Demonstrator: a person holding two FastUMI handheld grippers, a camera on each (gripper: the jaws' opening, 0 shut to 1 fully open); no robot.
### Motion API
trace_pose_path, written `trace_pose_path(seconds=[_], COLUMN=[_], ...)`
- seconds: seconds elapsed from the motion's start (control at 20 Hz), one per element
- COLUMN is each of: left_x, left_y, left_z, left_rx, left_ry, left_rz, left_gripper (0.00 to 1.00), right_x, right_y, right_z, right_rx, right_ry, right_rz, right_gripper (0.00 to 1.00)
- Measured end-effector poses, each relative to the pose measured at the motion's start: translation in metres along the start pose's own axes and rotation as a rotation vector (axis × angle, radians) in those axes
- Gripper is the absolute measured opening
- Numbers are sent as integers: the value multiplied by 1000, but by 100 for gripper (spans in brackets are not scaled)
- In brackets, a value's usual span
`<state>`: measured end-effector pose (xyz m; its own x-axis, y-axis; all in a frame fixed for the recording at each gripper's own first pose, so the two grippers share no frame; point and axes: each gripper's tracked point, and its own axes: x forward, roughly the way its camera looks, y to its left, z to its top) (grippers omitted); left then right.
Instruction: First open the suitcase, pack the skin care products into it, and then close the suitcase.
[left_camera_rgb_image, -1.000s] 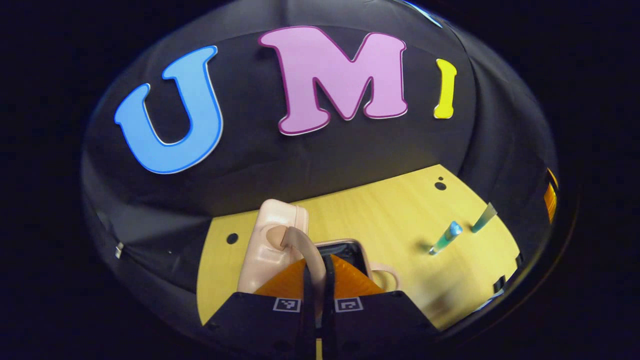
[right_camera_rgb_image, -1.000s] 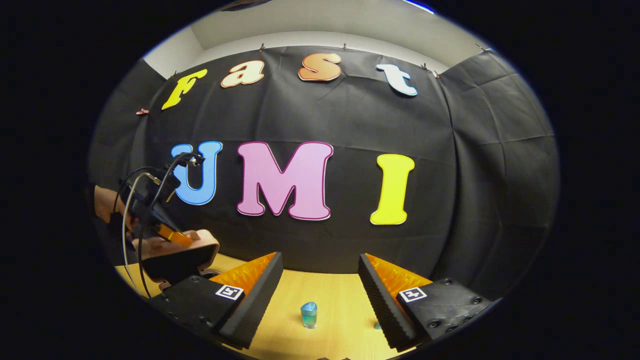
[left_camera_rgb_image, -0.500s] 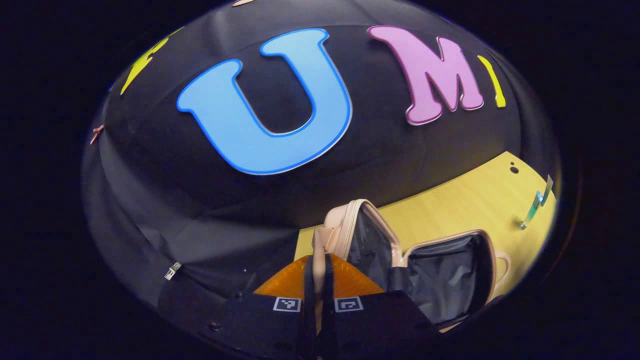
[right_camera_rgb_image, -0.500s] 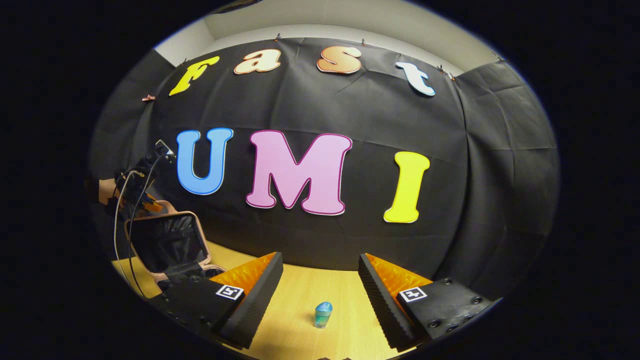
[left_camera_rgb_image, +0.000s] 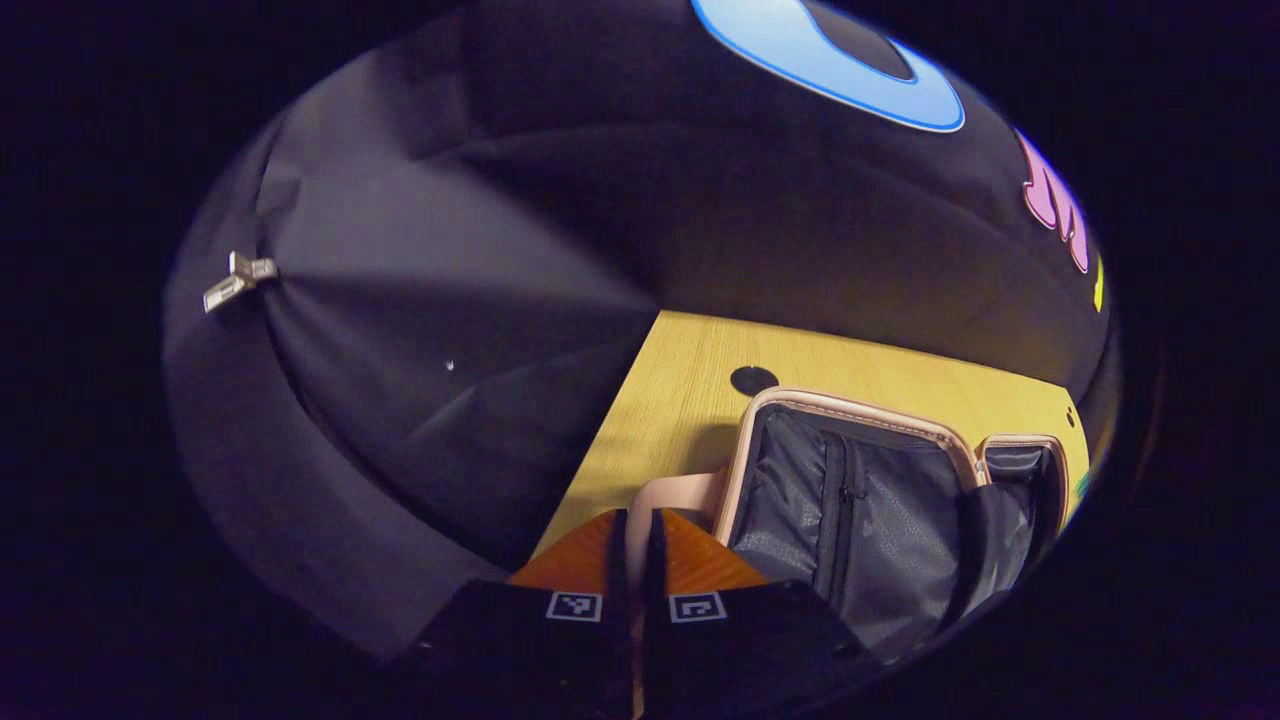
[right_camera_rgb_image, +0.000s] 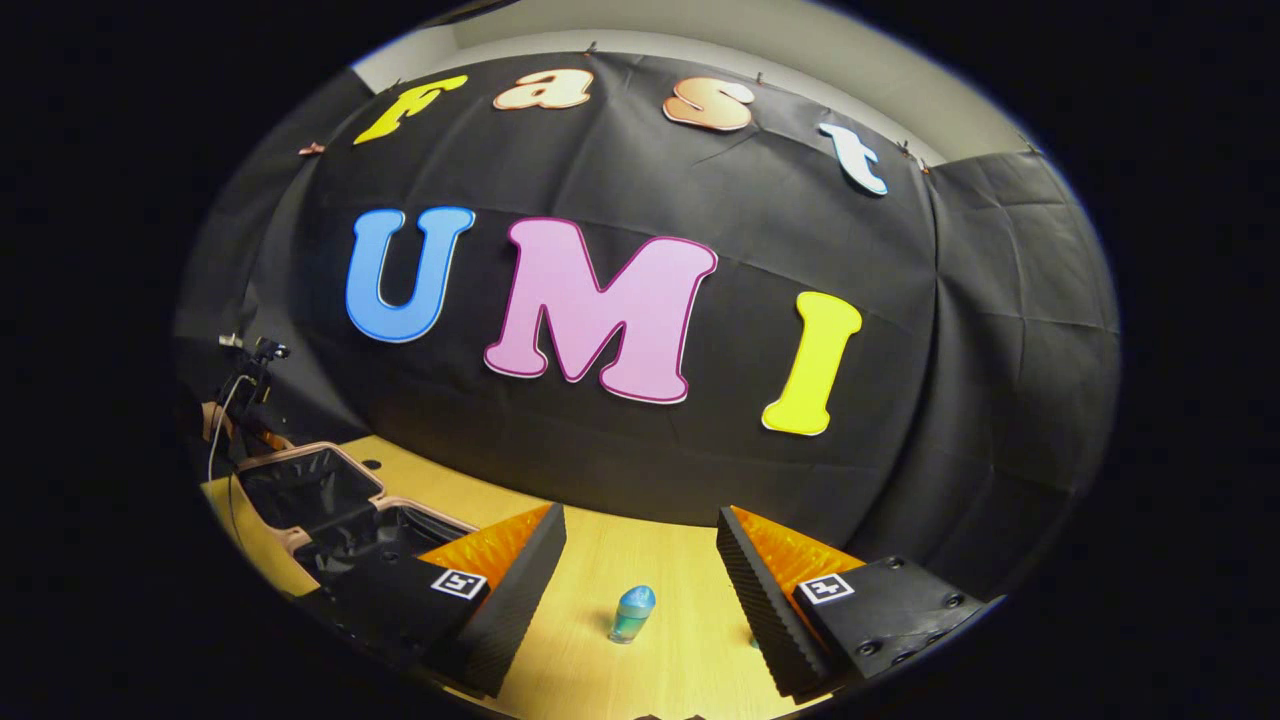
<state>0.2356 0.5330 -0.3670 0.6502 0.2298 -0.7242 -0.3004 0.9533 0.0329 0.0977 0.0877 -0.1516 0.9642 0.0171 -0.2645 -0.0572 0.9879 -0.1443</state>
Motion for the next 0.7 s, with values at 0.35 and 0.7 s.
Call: trace_pose_path(seconds=[0.35, 0.7], left_x=[-94, -308], left_y=[-2, -154], left_z=[68, 128], left_rx=[-28, 7], left_ry=[-217, -668], left_rz=[90, 54], left_gripper=[100, 96], right_x=[3, 3], right_y=[-20, -91], right_z=[8, 9], right_rx=[24, 17], right_ry=[-24, -71], right_rz=[-31, -33], right_gripper=[96, 96])
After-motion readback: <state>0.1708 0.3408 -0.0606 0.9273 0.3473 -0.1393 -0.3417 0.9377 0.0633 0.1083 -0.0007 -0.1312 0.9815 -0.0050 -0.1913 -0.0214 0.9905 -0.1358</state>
